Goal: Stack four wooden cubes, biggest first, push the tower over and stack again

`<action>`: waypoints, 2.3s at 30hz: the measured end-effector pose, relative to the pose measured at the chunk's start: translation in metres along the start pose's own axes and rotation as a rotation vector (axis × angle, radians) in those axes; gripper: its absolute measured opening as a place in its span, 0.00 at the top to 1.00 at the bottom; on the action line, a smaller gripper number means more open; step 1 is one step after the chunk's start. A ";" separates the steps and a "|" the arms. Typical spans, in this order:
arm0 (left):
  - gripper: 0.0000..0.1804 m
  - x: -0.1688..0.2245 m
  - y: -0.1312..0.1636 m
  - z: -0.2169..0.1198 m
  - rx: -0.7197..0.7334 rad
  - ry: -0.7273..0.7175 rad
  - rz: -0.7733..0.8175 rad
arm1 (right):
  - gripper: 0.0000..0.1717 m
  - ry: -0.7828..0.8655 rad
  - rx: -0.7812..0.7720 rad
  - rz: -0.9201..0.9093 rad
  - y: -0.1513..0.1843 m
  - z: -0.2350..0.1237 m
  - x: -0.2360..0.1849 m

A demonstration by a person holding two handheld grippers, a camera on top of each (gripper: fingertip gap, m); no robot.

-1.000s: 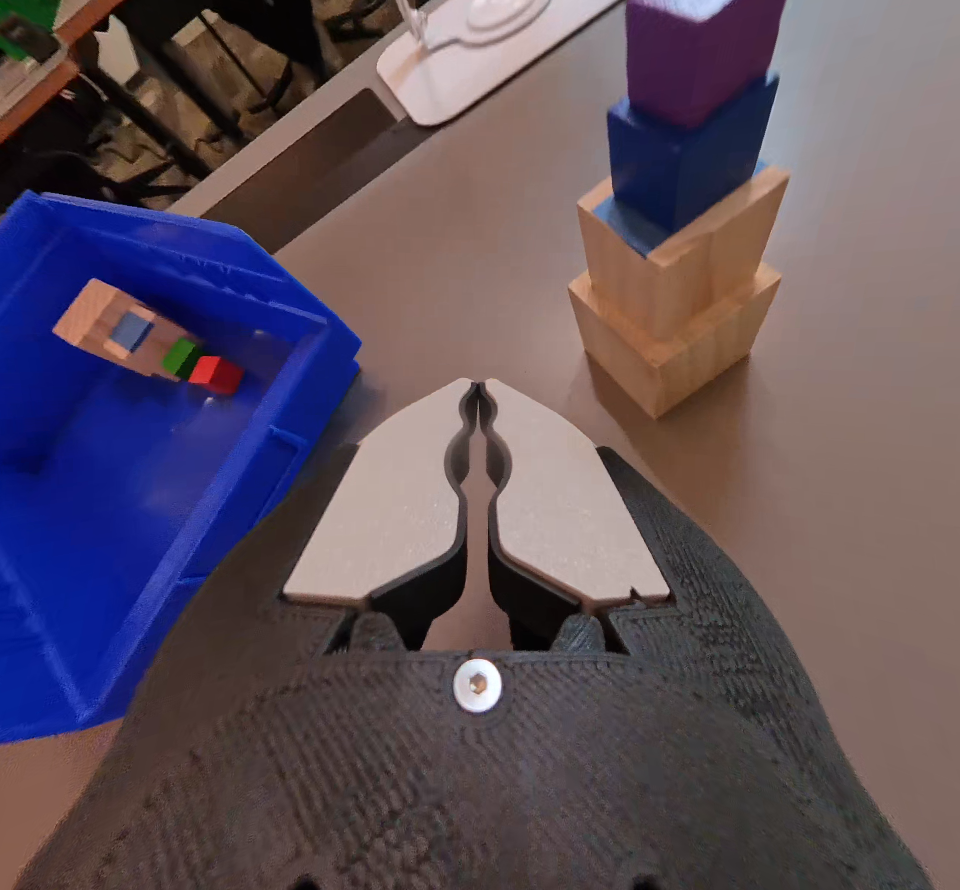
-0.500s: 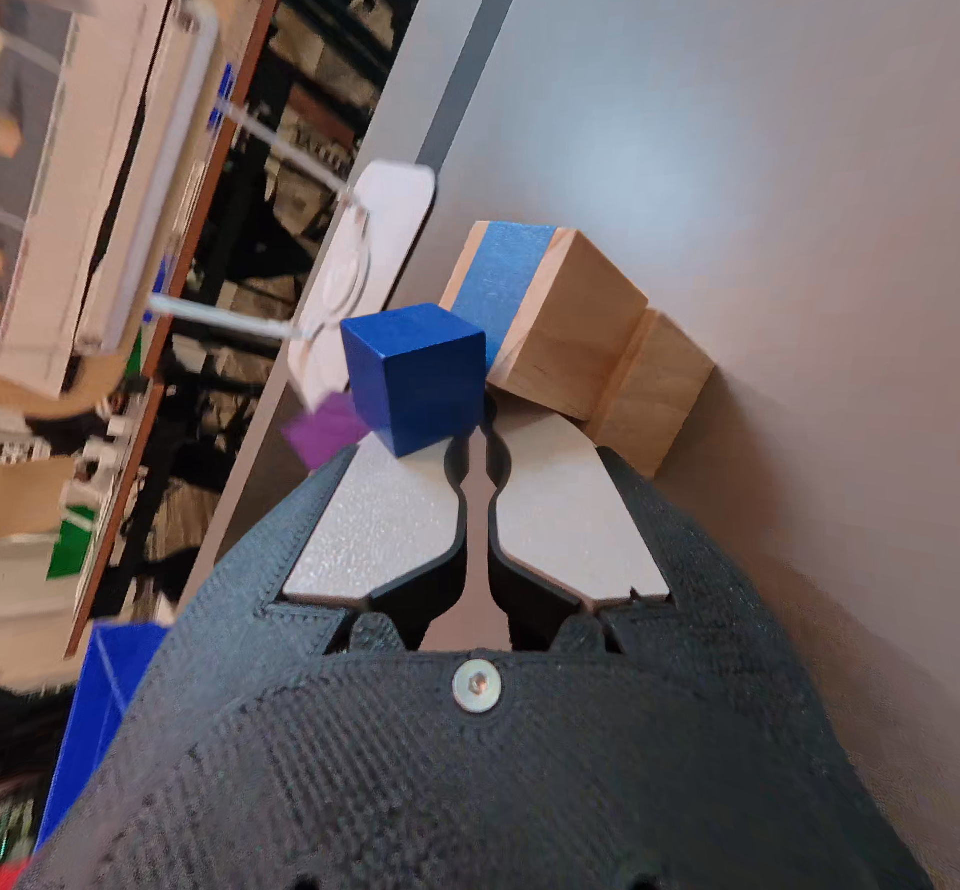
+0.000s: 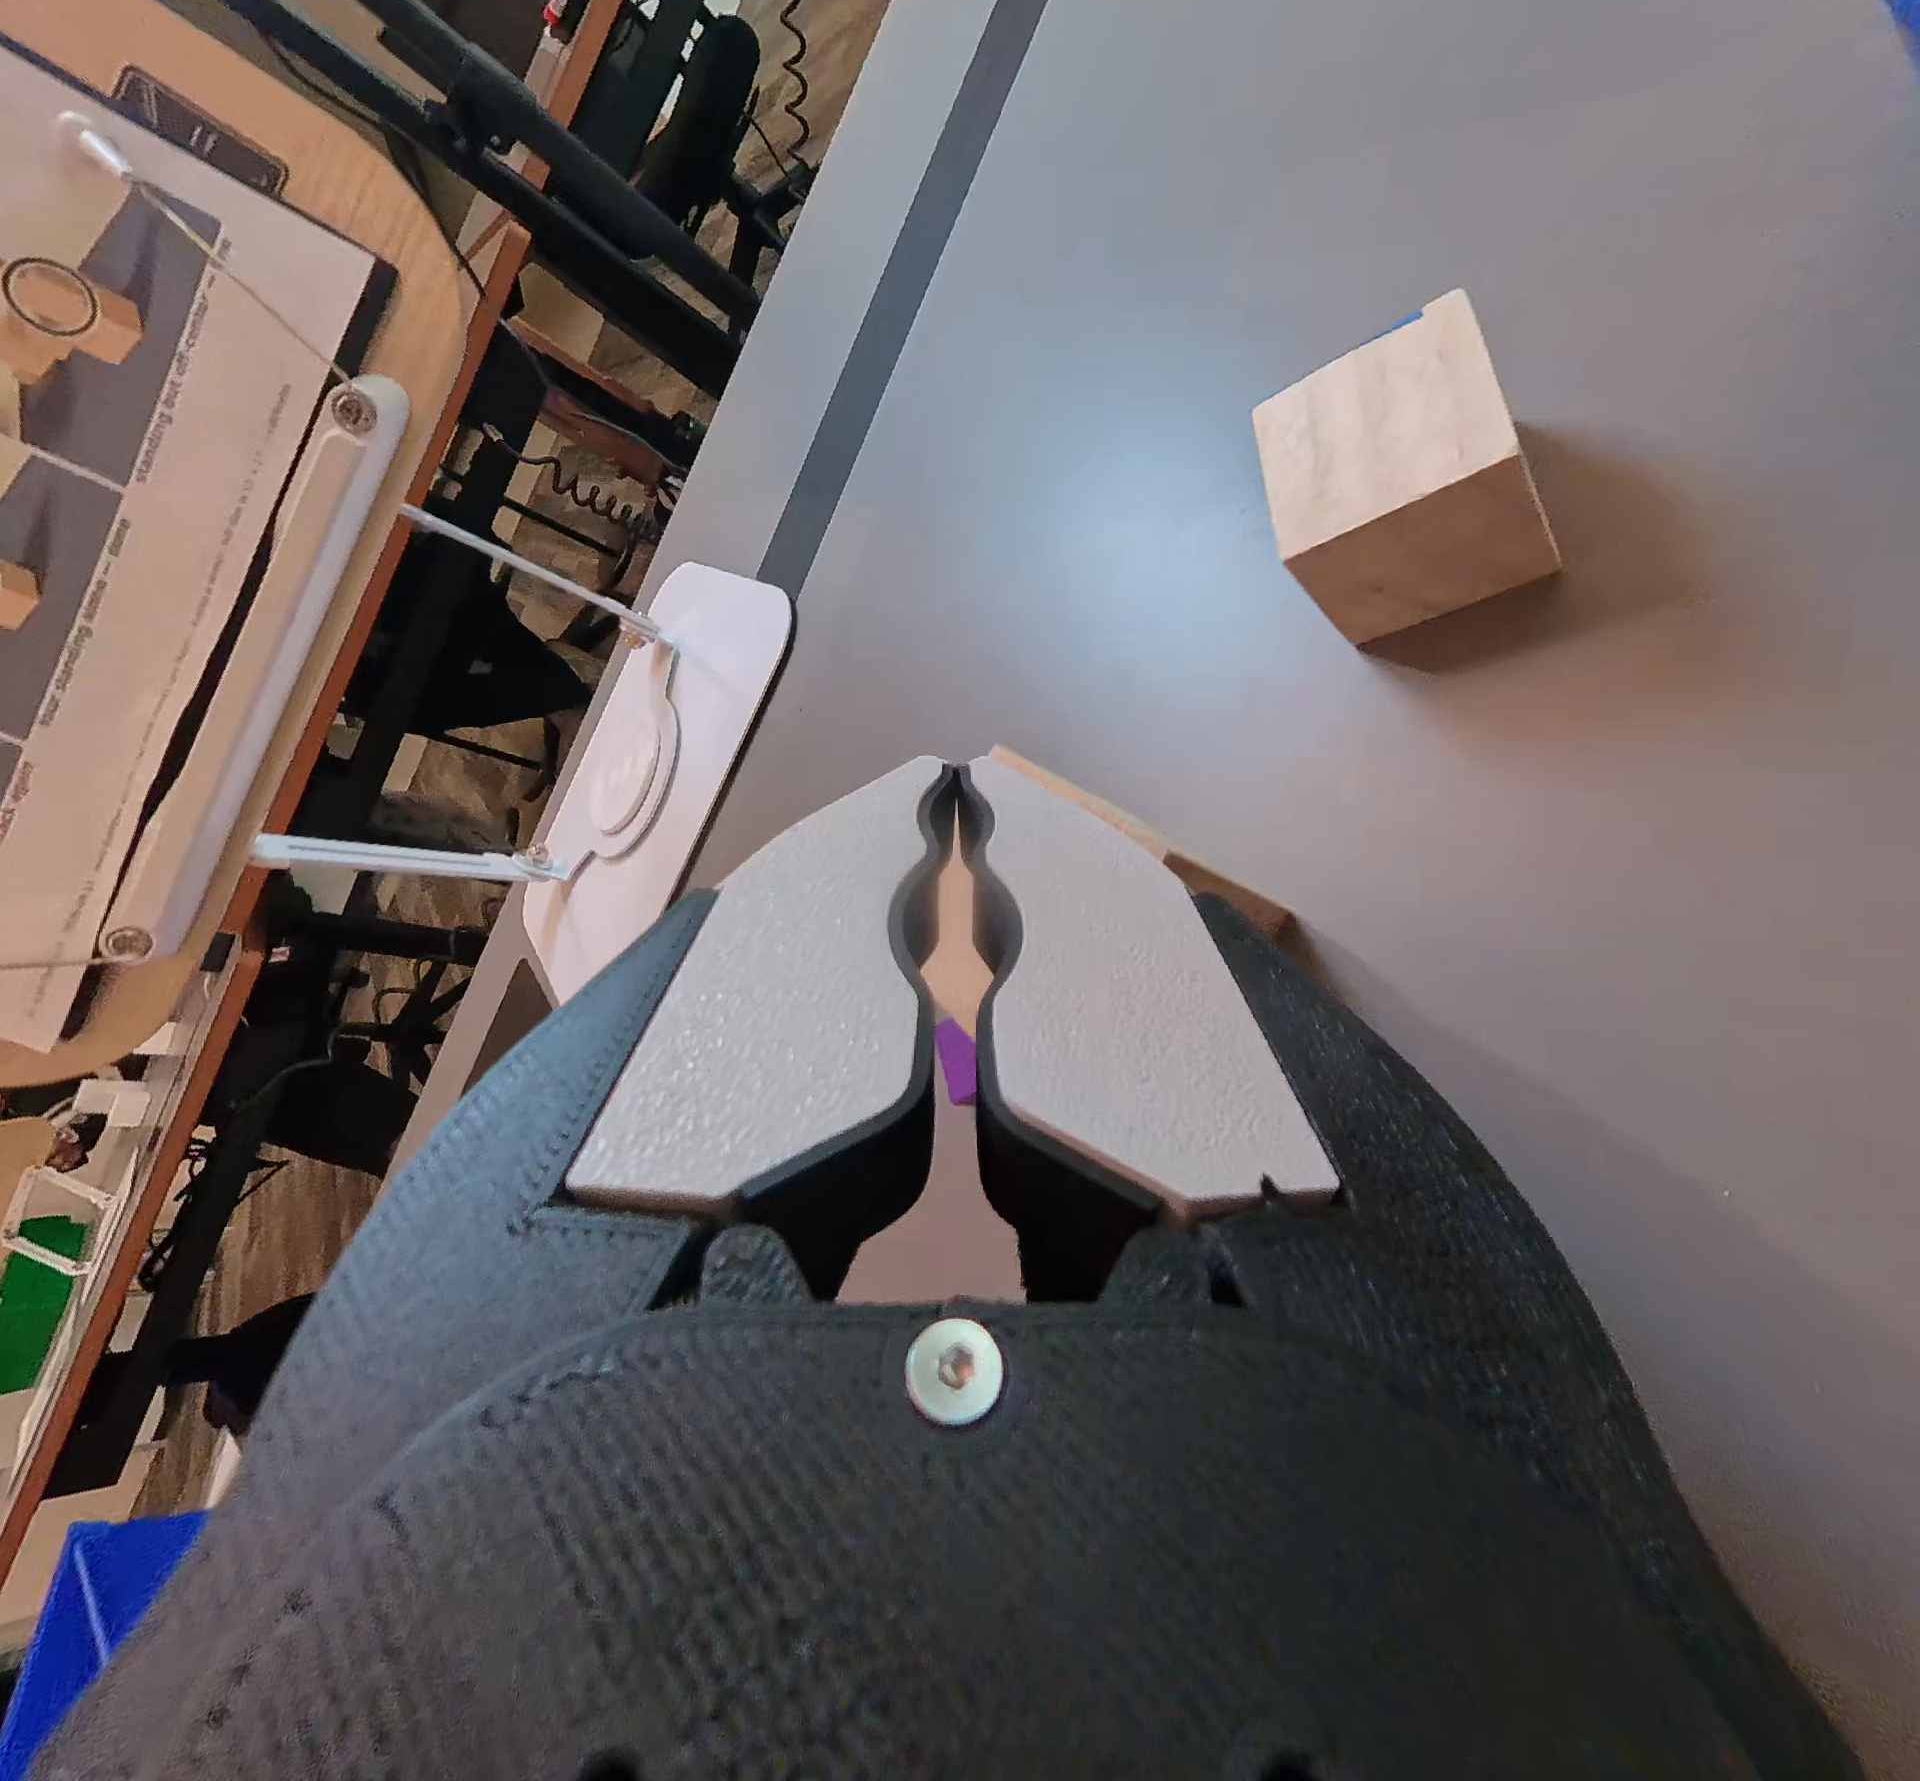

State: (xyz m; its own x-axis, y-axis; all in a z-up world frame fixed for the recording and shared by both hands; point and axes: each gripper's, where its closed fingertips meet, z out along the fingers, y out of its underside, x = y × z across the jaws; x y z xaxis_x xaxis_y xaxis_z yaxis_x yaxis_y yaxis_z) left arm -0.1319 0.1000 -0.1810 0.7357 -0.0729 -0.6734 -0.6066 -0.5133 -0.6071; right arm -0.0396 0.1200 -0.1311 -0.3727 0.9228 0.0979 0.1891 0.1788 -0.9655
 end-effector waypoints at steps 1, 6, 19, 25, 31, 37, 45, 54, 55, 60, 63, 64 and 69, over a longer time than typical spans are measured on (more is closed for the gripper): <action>1.00 -0.002 0.003 -0.002 0.000 -0.002 -0.011 | 0.65 -0.002 -0.003 -0.001 0.001 0.000 -0.001; 1.00 -0.018 0.012 -0.028 0.104 0.072 -0.266 | 0.65 -0.007 -0.007 -0.002 0.002 0.002 -0.002; 0.88 -0.086 0.099 -0.105 0.384 0.075 -0.754 | 0.65 -0.070 -0.051 0.003 0.015 0.015 -0.017; 0.64 -0.089 0.092 -0.110 0.437 0.176 -0.816 | 0.64 -0.110 -0.092 -0.011 0.025 0.023 -0.029; 0.59 -0.084 0.094 -0.116 0.405 0.239 -0.723 | 0.61 -0.078 -0.157 -0.017 0.033 0.036 -0.022; 0.57 -0.062 0.129 -0.117 0.241 0.359 -0.614 | 0.54 -0.104 -0.405 -0.160 0.038 0.069 -0.014; 0.60 -0.058 0.150 -0.110 0.179 0.346 -0.590 | 0.51 -0.240 -0.742 -0.325 0.045 0.124 -0.009; 0.62 -0.061 0.144 -0.114 0.205 0.334 -0.575 | 0.66 -0.272 -0.849 -0.404 0.049 0.123 -0.015; 0.63 -0.062 0.143 -0.114 0.208 0.333 -0.575 | 0.66 -0.276 -0.838 -0.400 0.045 0.119 -0.018; 0.64 -0.060 0.142 -0.114 0.203 0.326 -0.558 | 0.66 -0.307 -0.779 -0.383 0.037 0.102 -0.041; 0.64 -0.059 0.142 -0.112 0.202 0.328 -0.557 | 0.66 -0.333 -0.760 -0.375 0.043 0.098 -0.058; 0.65 -0.058 0.143 -0.112 0.199 0.330 -0.558 | 0.66 -0.342 -0.769 -0.378 0.048 0.097 -0.062; 0.65 -0.054 0.148 -0.108 0.176 0.337 -0.565 | 0.66 -0.329 -0.821 -0.406 0.067 0.096 -0.067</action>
State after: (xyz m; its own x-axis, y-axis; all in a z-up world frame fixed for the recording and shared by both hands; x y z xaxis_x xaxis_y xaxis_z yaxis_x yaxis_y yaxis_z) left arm -0.2290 -0.0642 -0.1894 0.9904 -0.1111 -0.0819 -0.1205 -0.4063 -0.9058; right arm -0.0892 0.0371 -0.2255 -0.7613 0.6188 0.1937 0.5181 0.7601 -0.3923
